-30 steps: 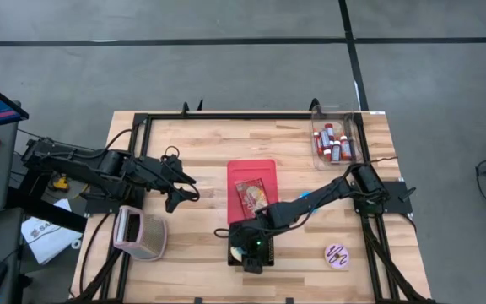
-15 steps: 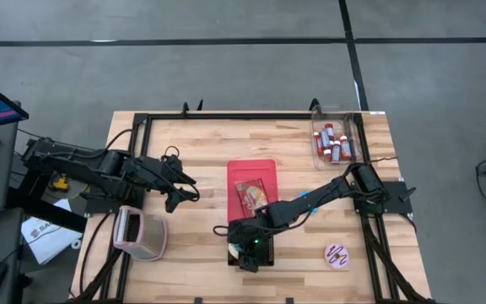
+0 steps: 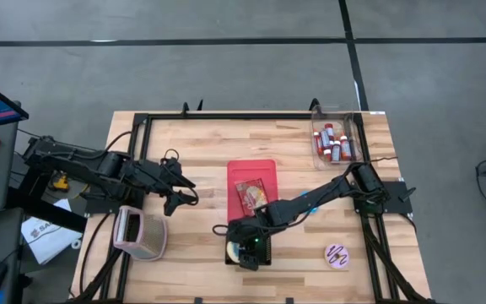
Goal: Pick & Place Food Item
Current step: Put the top blue donut into the black bin
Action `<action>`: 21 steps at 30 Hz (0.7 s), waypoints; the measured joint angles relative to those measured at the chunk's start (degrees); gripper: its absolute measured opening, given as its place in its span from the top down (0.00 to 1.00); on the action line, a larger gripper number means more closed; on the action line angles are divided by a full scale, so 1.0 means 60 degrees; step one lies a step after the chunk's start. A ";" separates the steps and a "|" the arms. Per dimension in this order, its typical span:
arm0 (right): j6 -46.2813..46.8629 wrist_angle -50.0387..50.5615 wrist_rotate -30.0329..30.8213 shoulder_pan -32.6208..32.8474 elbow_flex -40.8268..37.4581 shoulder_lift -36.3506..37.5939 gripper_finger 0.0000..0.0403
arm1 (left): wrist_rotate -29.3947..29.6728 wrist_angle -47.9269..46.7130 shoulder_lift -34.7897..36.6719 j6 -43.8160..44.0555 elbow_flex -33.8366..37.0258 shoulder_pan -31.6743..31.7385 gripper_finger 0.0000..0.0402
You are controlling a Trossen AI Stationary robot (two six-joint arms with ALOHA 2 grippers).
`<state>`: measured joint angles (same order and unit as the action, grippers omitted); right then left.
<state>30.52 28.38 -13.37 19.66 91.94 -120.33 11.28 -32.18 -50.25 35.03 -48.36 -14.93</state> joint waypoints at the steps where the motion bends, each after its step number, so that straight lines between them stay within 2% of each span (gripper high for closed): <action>1: 0.0097 -0.0004 -0.0009 0.0001 0.0000 0.0000 0.48 | 0.0056 0.0001 -0.0007 0.0009 0.0000 -0.0020 0.35; 12: 0.0489 -0.0036 0.0670 0.0082 0.0000 0.0000 0.48 | 0.0166 0.0001 -0.0010 0.0236 0.0004 -0.0086 0.35; 21: 0.0775 -0.0432 0.0761 0.0150 0.0000 0.0000 0.56 | 0.0209 0.0002 -0.0010 0.0300 0.0004 -0.0086 0.35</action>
<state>35.17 25.79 -8.81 20.56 91.94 -120.33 12.53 -32.16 -50.30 36.83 -48.34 -15.44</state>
